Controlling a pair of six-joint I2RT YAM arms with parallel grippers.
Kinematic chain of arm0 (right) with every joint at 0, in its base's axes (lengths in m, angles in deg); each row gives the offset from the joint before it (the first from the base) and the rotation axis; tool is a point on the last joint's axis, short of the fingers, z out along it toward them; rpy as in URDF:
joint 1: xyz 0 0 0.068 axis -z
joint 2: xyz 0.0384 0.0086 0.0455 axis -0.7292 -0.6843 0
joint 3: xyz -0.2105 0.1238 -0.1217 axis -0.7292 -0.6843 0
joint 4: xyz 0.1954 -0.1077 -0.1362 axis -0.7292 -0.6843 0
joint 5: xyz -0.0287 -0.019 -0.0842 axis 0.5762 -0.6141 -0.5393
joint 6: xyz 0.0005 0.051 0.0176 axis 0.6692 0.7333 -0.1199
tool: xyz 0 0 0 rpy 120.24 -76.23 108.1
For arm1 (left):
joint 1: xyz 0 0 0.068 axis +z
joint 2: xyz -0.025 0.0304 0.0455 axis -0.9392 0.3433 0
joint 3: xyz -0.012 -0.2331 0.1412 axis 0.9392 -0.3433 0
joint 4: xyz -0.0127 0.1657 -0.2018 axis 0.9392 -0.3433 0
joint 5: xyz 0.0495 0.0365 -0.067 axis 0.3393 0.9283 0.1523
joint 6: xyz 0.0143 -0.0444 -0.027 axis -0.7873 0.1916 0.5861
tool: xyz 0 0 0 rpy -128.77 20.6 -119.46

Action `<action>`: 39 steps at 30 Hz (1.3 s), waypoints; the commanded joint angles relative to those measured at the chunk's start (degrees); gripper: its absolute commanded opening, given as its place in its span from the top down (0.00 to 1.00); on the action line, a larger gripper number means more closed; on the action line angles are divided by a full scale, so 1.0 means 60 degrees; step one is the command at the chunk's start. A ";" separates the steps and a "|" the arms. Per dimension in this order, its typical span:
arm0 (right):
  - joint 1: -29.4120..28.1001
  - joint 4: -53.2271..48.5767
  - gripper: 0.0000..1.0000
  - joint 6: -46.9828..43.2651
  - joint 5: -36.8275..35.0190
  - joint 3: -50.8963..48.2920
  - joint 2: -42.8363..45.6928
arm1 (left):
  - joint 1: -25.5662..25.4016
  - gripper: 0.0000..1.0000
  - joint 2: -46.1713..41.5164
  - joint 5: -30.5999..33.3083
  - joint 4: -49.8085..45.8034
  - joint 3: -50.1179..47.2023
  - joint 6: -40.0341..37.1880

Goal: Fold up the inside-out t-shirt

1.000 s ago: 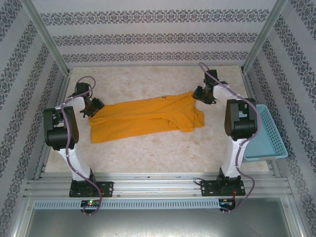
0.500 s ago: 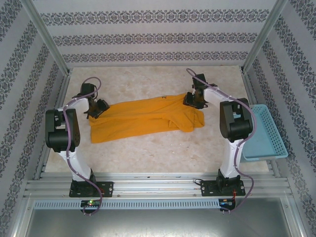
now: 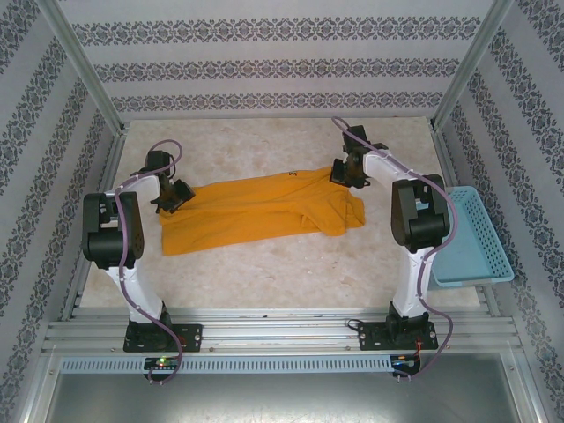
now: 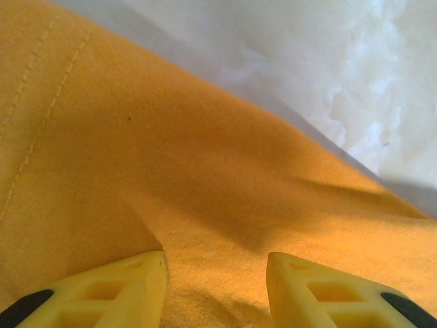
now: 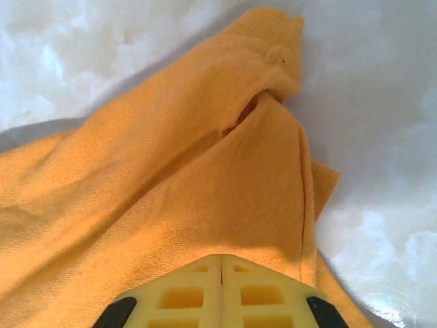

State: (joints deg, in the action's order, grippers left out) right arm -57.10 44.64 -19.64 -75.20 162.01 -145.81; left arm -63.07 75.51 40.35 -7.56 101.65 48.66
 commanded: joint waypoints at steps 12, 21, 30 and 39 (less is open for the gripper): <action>0.0280 -0.0168 0.40 0.0115 -0.0226 -0.0653 0.0259 | 0.0167 0.43 -0.1534 0.1533 -0.0948 -0.0532 -0.0148; 0.0250 -0.0072 0.49 0.0291 0.0732 -0.0067 -0.0476 | 0.0759 0.38 -0.1409 0.2122 -0.0990 -0.0809 0.0084; 0.0225 -0.0283 0.95 0.0192 0.0351 0.0481 -0.0382 | 0.0980 0.48 -0.0414 0.1926 -0.1082 -0.0178 -0.0049; 0.0164 -0.0839 1.00 -0.0166 -0.0425 0.1006 0.0254 | 0.1169 0.95 -0.0340 0.1674 -0.0864 0.0011 -0.0131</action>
State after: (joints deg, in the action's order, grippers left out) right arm -55.73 41.86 -19.03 -74.24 165.42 -147.78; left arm -57.15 72.73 51.08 -13.06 99.99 48.42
